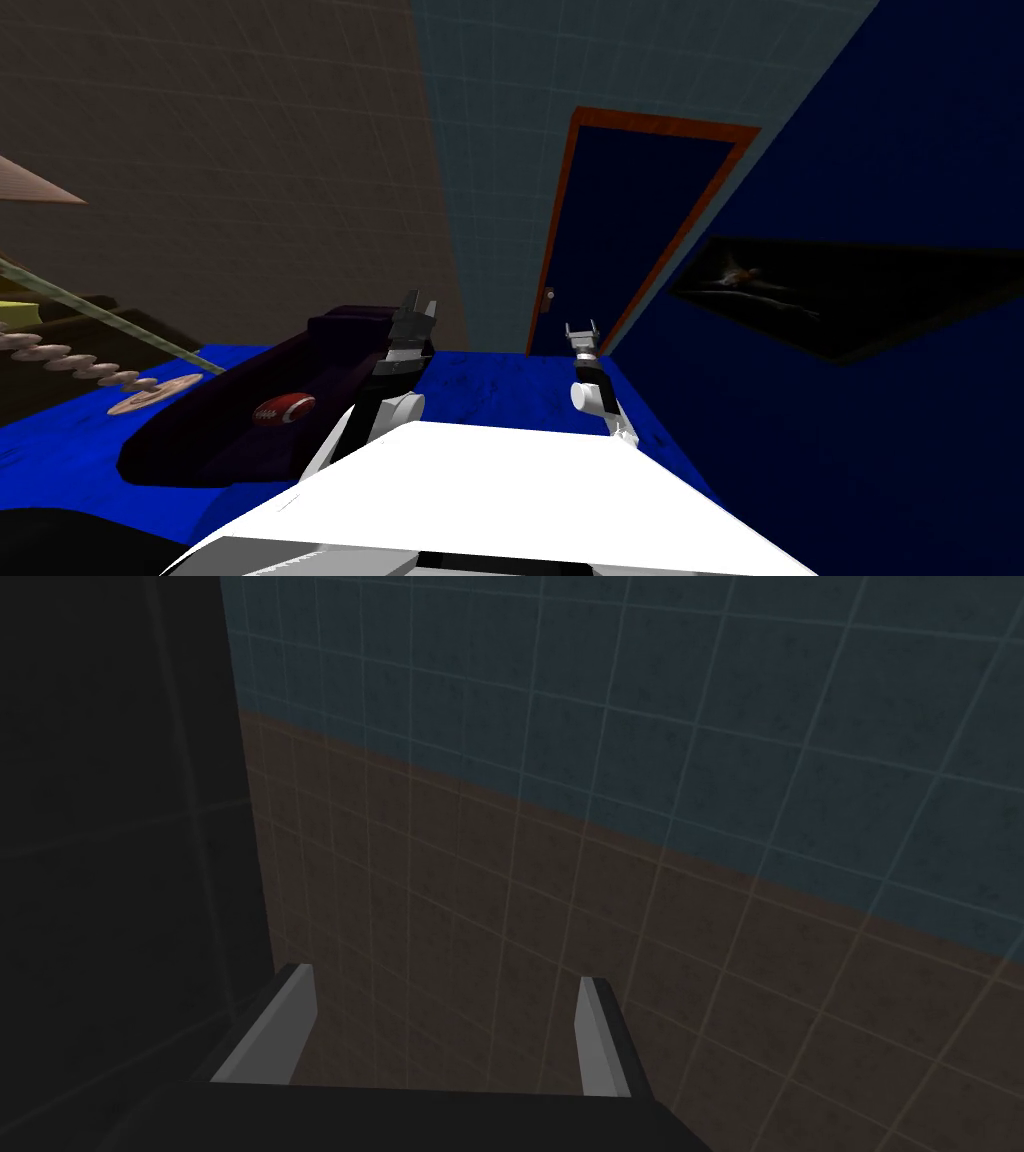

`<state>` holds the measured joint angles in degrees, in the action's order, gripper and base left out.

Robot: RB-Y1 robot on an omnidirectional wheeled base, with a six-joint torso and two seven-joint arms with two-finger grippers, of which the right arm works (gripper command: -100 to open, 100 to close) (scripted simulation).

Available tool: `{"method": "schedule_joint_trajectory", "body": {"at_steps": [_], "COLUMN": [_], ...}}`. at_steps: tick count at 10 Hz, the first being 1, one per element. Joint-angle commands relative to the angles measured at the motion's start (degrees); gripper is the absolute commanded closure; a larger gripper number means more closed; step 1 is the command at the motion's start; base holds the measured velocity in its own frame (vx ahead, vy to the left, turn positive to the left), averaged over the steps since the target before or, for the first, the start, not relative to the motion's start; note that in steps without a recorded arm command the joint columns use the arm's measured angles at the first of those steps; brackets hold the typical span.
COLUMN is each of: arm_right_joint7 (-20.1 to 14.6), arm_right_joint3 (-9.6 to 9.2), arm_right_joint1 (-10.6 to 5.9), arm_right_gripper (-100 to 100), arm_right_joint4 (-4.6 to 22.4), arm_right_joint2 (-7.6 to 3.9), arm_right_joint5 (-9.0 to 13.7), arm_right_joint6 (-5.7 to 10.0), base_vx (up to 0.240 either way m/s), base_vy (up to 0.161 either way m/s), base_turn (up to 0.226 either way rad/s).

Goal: Pull the door open

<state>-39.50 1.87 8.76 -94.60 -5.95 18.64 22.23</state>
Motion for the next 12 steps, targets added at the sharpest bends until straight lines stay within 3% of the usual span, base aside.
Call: {"method": "schedule_joint_trajectory", "body": {"at_steps": [1,12], "arm_right_joint7": [-1.7,-13.0], "arm_right_joint3": [0.24,1.46], "arm_right_joint1": [-1.53,-8.91], "arm_right_gripper": [-100,-100], "arm_right_joint4": [2.5,16.3], "arm_right_joint2": [0.08,0.24], "arm_right_joint5": [1.0,7.9], "arm_right_joint6": [-0.08,-1.25], "base_vx": [0.069,0.075], "base_vy": [-0.080,-0.085], "base_turn": [0.136,0.126]}}
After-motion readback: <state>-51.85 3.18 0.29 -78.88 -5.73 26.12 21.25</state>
